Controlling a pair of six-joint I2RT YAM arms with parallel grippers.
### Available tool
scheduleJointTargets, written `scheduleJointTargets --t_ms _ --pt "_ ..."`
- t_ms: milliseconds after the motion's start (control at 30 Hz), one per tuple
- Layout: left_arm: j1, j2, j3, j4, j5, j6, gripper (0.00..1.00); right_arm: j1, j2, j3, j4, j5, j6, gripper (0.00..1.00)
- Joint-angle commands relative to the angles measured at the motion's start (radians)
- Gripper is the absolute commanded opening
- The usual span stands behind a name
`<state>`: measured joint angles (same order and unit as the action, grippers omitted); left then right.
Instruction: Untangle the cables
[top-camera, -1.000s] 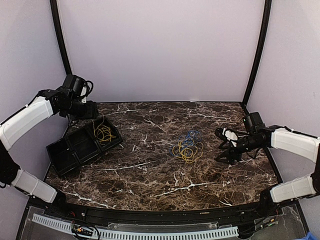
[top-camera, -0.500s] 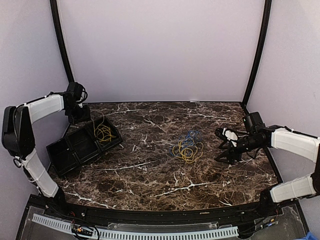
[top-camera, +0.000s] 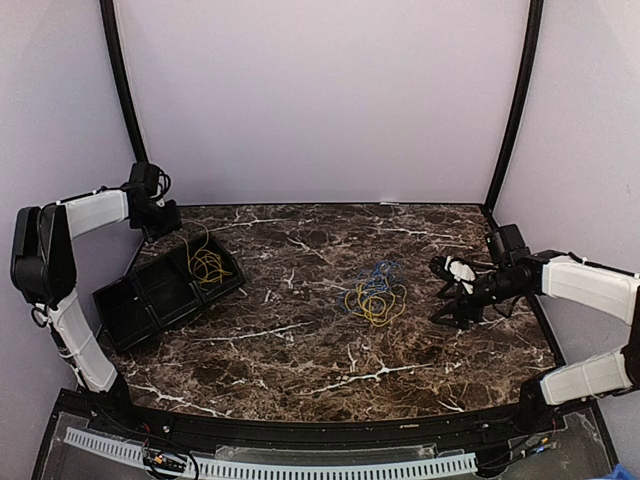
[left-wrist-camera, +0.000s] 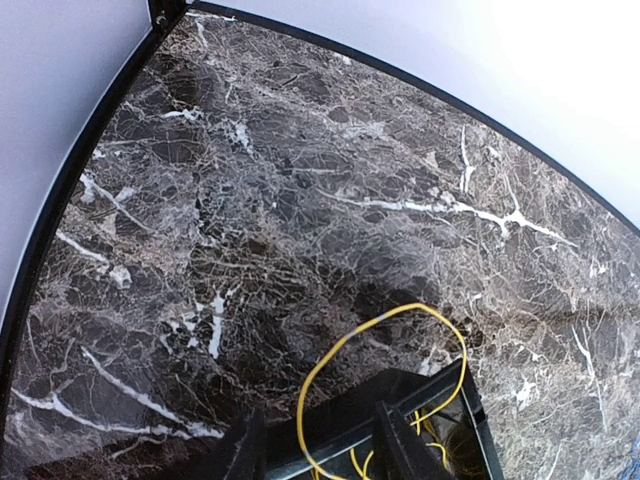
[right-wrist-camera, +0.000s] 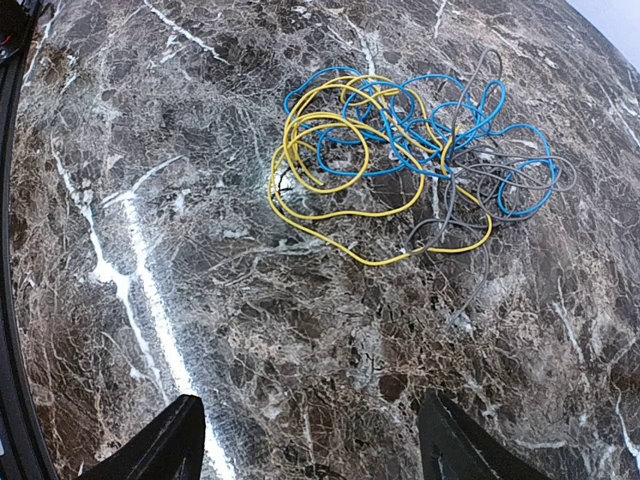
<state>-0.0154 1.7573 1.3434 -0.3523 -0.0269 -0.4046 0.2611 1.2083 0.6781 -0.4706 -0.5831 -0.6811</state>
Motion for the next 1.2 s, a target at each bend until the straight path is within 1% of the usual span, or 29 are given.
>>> scheduleJointTargets --t_ms 0,33,100,167,333,400,500,633,800,967,1167 --pt "0.04 0.02 0.018 0.052 0.075 -0.04 0.36 0.001 0.013 0.028 0.011 -0.001 -0.011 0.75" --pt "0.046 0.027 0.017 0.061 0.085 -0.044 0.35 0.001 0.014 0.028 0.011 -0.001 -0.012 0.75" --pt "0.058 0.033 0.011 0.076 0.116 -0.059 0.28 0.001 0.016 0.028 0.011 0.0 -0.011 0.75" --pt "0.069 0.04 0.008 0.087 0.152 -0.073 0.24 0.001 0.018 0.028 0.012 0.0 -0.011 0.75" --pt "0.079 0.054 0.007 0.078 0.188 -0.089 0.26 0.0 0.018 0.028 0.01 0.002 -0.011 0.75" --pt "0.08 0.052 0.001 0.08 0.2 -0.091 0.21 0.001 0.017 0.028 0.011 0.002 -0.011 0.75" --pt "0.079 0.045 -0.015 0.09 0.221 -0.098 0.1 0.001 0.016 0.028 0.009 0.002 -0.011 0.75" --pt "0.079 0.021 -0.043 0.105 0.247 -0.11 0.0 0.001 0.013 0.028 0.01 0.002 -0.011 0.75" --pt "0.06 -0.066 -0.122 0.112 0.262 -0.13 0.0 0.0 0.013 0.028 0.009 0.003 -0.012 0.75" --pt "-0.015 -0.166 -0.212 0.093 0.251 -0.129 0.0 0.0 0.02 0.029 0.01 0.001 -0.015 0.75" --pt "-0.074 -0.194 -0.276 0.05 0.223 -0.119 0.0 0.003 0.034 0.033 0.001 -0.003 -0.017 0.75"
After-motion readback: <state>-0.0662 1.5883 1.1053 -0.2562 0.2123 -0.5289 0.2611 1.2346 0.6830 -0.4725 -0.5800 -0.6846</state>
